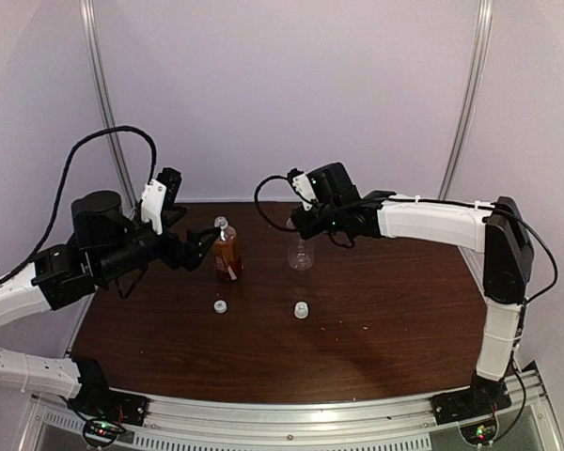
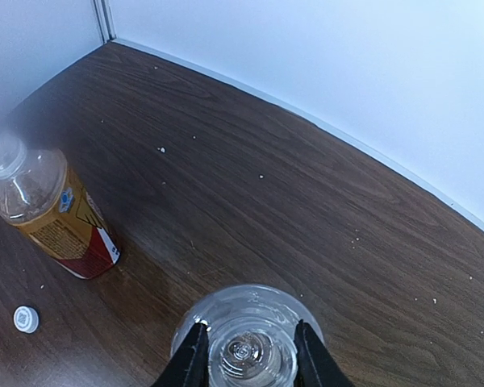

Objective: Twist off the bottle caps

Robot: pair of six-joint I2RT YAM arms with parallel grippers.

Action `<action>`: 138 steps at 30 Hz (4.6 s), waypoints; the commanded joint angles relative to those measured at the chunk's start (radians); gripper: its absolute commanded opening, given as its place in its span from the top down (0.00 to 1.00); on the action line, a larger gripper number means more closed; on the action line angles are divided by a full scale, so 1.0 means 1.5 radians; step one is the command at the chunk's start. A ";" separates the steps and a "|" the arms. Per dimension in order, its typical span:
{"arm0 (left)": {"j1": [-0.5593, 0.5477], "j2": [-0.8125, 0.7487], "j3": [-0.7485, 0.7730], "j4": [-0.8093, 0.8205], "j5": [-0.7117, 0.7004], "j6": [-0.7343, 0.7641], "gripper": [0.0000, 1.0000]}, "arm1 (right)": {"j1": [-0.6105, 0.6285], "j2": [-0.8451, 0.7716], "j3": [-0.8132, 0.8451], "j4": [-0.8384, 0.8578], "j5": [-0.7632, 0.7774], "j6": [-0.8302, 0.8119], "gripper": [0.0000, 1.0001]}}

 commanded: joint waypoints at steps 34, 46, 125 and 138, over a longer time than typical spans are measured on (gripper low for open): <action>0.002 0.000 -0.019 0.027 -0.016 -0.002 0.02 | -0.009 -0.032 -0.074 0.029 -0.010 0.024 0.39; 0.003 0.008 -0.009 0.012 -0.046 0.009 0.02 | -0.009 -0.096 -0.082 0.008 -0.037 0.025 0.00; 0.194 -0.087 -0.053 0.008 -0.015 0.073 0.03 | -0.176 -0.622 -0.359 -0.080 -0.009 0.008 0.00; 0.194 -0.096 -0.064 0.006 -0.038 0.075 0.02 | -0.175 -0.623 -0.376 -0.069 -0.012 0.013 0.00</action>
